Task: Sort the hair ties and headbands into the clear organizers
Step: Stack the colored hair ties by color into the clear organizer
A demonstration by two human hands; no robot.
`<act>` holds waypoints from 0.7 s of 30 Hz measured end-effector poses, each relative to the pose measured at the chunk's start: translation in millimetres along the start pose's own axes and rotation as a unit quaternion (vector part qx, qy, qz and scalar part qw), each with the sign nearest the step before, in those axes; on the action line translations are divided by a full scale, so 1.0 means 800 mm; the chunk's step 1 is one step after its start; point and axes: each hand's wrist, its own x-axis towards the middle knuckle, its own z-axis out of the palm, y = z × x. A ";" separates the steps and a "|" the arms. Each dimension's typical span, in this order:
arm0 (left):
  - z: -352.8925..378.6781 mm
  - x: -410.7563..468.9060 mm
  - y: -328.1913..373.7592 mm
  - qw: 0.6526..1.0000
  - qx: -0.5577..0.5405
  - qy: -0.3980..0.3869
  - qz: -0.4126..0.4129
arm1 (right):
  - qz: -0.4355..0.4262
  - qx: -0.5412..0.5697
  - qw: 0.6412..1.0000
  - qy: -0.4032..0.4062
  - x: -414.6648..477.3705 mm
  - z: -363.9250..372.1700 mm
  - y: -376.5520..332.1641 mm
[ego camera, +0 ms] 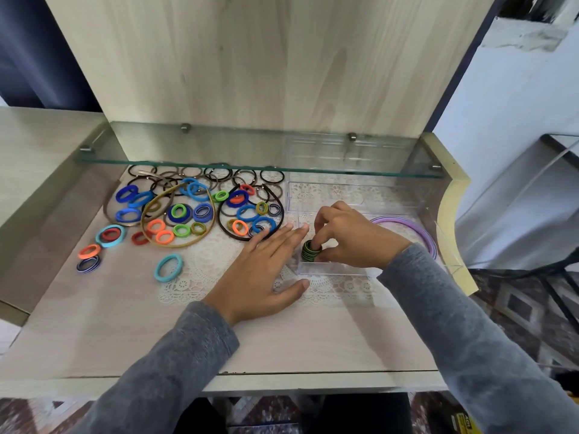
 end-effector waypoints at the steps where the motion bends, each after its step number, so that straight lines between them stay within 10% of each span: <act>1: 0.000 0.000 0.000 1.000 -0.001 0.001 0.001 | 0.002 0.002 1.000 -0.010 0.002 0.000 -0.002; 21: 0.007 -0.001 -0.006 0.999 0.026 0.021 0.004 | 0.102 -0.035 0.974 -0.197 -0.001 -0.025 -0.046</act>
